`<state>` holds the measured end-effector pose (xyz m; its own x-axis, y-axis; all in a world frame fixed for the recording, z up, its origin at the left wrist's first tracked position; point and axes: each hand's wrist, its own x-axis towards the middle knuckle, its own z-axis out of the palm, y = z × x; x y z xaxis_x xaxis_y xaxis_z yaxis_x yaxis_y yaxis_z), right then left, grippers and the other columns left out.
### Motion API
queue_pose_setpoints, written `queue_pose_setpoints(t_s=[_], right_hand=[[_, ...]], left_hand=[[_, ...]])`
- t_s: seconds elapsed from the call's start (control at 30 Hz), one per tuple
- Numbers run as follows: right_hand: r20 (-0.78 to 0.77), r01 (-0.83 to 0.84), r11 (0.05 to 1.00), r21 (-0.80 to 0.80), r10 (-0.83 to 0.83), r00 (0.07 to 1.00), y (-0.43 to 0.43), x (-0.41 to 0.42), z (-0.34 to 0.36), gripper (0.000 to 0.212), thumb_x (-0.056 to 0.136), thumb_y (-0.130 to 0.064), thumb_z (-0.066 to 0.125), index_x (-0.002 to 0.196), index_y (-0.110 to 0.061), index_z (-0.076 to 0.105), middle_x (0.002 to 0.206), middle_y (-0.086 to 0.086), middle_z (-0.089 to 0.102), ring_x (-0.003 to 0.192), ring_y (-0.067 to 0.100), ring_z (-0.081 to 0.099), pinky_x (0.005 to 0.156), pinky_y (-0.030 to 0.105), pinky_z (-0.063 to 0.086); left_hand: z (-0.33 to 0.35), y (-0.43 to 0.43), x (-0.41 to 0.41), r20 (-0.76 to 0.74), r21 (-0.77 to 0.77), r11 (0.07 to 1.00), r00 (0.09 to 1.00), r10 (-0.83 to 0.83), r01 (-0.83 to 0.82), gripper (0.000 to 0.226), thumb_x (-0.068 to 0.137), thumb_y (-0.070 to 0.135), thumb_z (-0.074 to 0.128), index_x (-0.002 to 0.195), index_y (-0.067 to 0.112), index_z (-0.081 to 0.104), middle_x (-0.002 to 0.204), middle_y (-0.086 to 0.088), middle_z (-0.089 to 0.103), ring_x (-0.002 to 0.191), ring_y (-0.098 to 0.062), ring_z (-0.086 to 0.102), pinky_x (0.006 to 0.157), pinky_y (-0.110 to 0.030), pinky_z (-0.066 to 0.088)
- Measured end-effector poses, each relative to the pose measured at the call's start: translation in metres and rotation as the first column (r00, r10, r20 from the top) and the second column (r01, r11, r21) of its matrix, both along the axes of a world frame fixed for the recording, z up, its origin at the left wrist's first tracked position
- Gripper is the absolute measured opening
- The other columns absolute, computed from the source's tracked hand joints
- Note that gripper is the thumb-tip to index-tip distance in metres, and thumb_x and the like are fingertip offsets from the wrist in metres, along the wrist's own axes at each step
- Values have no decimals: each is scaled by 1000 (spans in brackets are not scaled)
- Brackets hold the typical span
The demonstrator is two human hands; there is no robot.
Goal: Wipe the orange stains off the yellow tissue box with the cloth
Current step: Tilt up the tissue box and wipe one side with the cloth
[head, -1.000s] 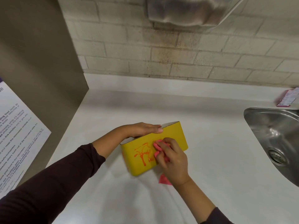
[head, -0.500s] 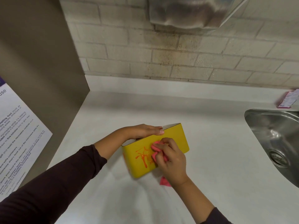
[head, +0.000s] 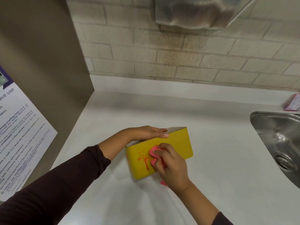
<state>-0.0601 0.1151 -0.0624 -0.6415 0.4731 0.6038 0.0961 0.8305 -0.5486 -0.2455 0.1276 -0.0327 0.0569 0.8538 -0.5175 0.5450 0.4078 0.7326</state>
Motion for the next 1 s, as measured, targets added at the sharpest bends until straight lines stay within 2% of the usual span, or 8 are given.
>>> queue_pose_setpoints(t_s=[0.07, 0.17, 0.27, 0.47, 0.63, 0.73, 0.87, 1.0], right_hand=[[-32, 91, 992, -88, -94, 995, 0, -6, 2, 20, 84, -21, 54, 93, -13, 70, 103, -5, 57, 87, 7, 58, 65, 13, 45], [-64, 143, 979, -143, -153, 986, -7, -19, 4, 23, 85, -22, 51, 94, -13, 71, 99, 3, 63, 84, 6, 57, 63, 13, 43], [-32, 90, 988, -128, -95, 995, -14, -26, 6, 22, 86, -22, 52, 98, -14, 69, 101, 5, 63, 79, 9, 58, 59, 18, 45], [60, -132, 990, 58, 129, 990, -6, -8, 4, 21, 85, -15, 57, 100, -9, 70, 100, 11, 67, 86, 19, 65, 64, 25, 52], [-64, 61, 990, -130, -69, 996, 2, -14, 10, 26, 84, -17, 53, 96, -7, 74, 98, 10, 66, 85, 6, 58, 68, 8, 43], [-82, 92, 986, -137, -104, 991, -4, -26, 10, 27, 85, -17, 51, 96, -6, 73, 98, 10, 66, 83, 6, 57, 65, 10, 43], [-46, 11, 993, -119, -16, 999, -15, -31, 9, 25, 86, -13, 52, 101, -7, 70, 101, 10, 64, 84, 10, 58, 64, 17, 46], [22, -172, 984, -46, 174, 985, -12, -16, 6, 23, 87, -9, 54, 105, -6, 68, 105, 12, 64, 93, 18, 62, 74, 24, 51]], left_hand=[[-1, -1, 0, 29, 3, 1000, 999, 26, -26, 75, 67, 79, 45, 134, 50, 35, 152, 7, 33, 137, -17, 33, 111, -34, 23], [-2, -3, -1, 118, 9, 998, 991, 60, -61, 78, 64, 80, 49, 133, 46, 40, 149, 12, 38, 127, -7, 41, 105, -27, 27], [0, -3, -1, 98, 8, 999, 995, 31, -32, 79, 67, 80, 45, 136, 44, 36, 150, 13, 34, 130, -6, 36, 103, -24, 21], [2, -1, -2, 50, -18, 1000, 998, -23, 24, 83, 64, 84, 40, 138, 47, 30, 154, 10, 28, 138, -14, 29, 115, -35, 18], [-2, -4, -4, 136, -18, 997, 988, 79, -77, 79, 64, 82, 45, 133, 44, 42, 145, 10, 43, 125, -9, 46, 103, -28, 33], [-3, -4, -4, 167, 0, 995, 981, 102, -103, 72, 71, 75, 45, 133, 38, 45, 143, 8, 46, 122, -6, 47, 100, -25, 32], [-4, -2, -5, 159, 16, 996, 984, 83, -86, 74, 73, 73, 44, 136, 35, 43, 146, 9, 42, 131, -9, 40, 114, -32, 24], [-3, -2, -5, 135, -5, 997, 987, 82, -83, 80, 63, 81, 45, 133, 42, 43, 146, 10, 42, 131, -11, 41, 108, -29, 28]])
